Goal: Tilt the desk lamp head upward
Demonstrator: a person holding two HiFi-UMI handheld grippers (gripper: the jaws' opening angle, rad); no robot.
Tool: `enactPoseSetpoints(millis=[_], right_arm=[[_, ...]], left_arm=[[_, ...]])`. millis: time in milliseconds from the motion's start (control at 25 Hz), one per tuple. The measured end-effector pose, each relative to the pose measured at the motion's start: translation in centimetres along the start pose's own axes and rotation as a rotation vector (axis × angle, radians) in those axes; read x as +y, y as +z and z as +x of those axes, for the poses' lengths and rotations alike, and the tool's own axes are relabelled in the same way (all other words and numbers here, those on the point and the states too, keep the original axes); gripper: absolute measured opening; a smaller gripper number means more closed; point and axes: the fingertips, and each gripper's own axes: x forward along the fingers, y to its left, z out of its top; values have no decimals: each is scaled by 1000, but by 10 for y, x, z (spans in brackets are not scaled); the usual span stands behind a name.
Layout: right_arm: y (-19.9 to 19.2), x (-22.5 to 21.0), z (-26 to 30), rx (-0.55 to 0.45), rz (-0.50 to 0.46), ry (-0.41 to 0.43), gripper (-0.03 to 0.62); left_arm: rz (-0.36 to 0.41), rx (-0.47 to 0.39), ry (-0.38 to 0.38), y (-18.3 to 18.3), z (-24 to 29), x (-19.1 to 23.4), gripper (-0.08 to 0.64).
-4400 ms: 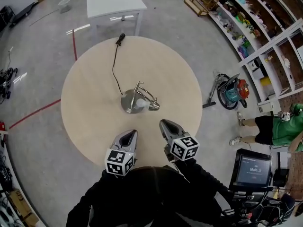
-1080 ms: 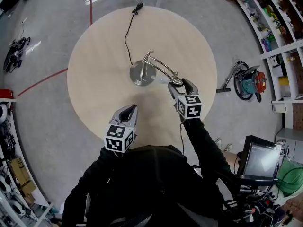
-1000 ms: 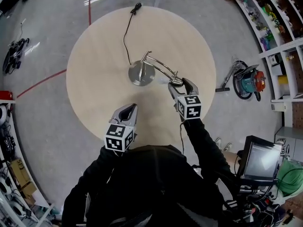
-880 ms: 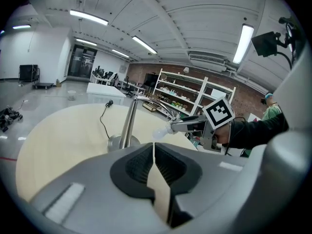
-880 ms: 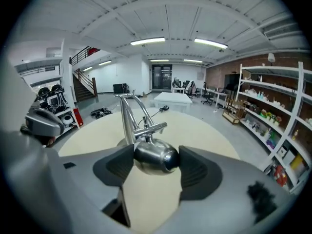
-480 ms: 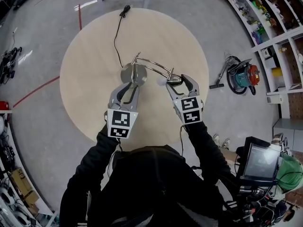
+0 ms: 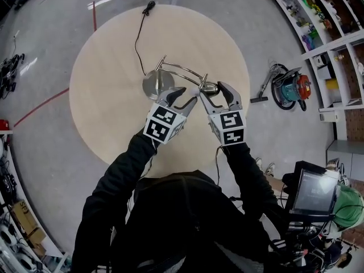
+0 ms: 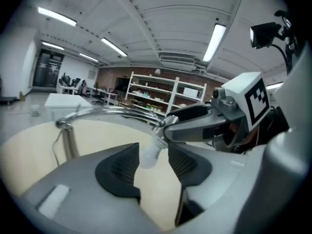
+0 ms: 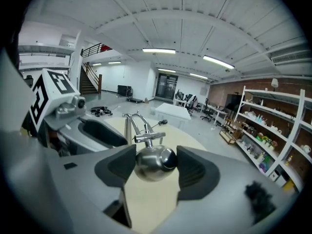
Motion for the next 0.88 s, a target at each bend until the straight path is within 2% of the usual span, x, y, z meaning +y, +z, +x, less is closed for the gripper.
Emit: enactPoseSetpoints(millis=[80,240,520,720,800,880], right_arm=[[2,2,3,-6,2,12,272],[7,1,6,-22,21,41,256],[4,-2,10,-6,30,59,249],[6,-3,10,-27,98,135,228],[8,-4,10,-38,118,167,211],[9,-5,10,-51,146,190,206]], left_arm=[[19,12,-57,-2,16,-9,210],[60,-28,-80,6,15,-5,215],[171,-10,-88,9,28,-7,212],[308,-2,-116,15,25,-8,212],[304,-19,-136,18,24,-8,212],[263,-48,-142,21,23,-7,212]])
